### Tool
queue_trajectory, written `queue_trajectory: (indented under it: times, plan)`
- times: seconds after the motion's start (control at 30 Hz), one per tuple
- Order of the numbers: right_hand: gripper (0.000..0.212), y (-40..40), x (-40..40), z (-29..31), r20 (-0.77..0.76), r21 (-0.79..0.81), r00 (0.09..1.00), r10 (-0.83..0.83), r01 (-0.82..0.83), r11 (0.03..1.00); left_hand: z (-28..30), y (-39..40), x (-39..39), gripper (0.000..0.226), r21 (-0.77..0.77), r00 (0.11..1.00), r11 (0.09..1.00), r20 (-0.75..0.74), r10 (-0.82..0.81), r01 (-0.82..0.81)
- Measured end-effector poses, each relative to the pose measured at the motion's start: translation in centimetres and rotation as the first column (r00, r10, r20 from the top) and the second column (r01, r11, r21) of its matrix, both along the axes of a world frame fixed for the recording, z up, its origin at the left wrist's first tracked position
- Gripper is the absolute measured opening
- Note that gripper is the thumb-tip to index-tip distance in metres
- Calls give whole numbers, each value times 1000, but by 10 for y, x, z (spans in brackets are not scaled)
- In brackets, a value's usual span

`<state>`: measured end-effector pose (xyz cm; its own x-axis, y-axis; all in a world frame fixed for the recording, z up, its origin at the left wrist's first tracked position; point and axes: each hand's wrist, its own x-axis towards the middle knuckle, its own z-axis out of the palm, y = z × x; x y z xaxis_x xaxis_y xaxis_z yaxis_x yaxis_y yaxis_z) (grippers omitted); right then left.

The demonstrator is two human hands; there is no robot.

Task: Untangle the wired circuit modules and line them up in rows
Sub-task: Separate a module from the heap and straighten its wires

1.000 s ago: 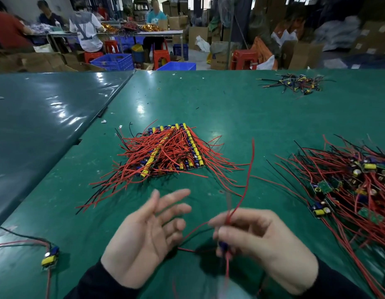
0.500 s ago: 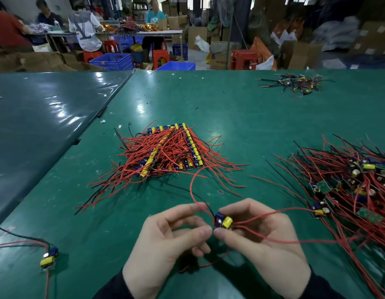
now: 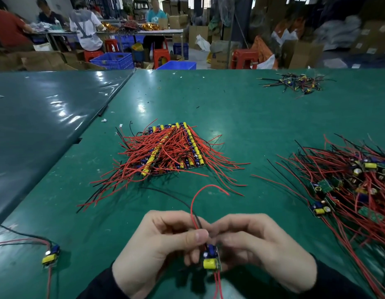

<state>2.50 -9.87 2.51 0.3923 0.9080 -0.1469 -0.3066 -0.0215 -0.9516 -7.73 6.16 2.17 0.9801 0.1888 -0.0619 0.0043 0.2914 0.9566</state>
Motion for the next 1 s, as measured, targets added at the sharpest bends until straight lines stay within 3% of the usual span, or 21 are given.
queue_trajectory:
  times: [0.07,0.17,0.5,0.6,0.8,1.0]
  plan:
    - [12,1,-5,2,-18,-29,994,107,-108,994,-1,-3,2,27,79,1000,996,12,29,-29]
    - [7,4,-9,0,10,-65,994,113,-112,992,-3,-7,3,12,122,996,989,44,80,-84]
    - [10,3,-13,-11,329,-103,944,-16,53,993,-11,-16,8,12,218,950,933,193,247,-287]
    - [10,2,-13,-8,271,-62,963,14,3,998,-12,-18,8,11,232,937,919,221,270,-319]
    - [19,6,-11,-7,80,-26,995,58,-56,998,-9,-18,8,15,155,963,961,175,203,-230]
    - [19,5,-9,1,10,67,988,157,-157,985,-7,-15,4,43,-233,995,970,55,79,-64]
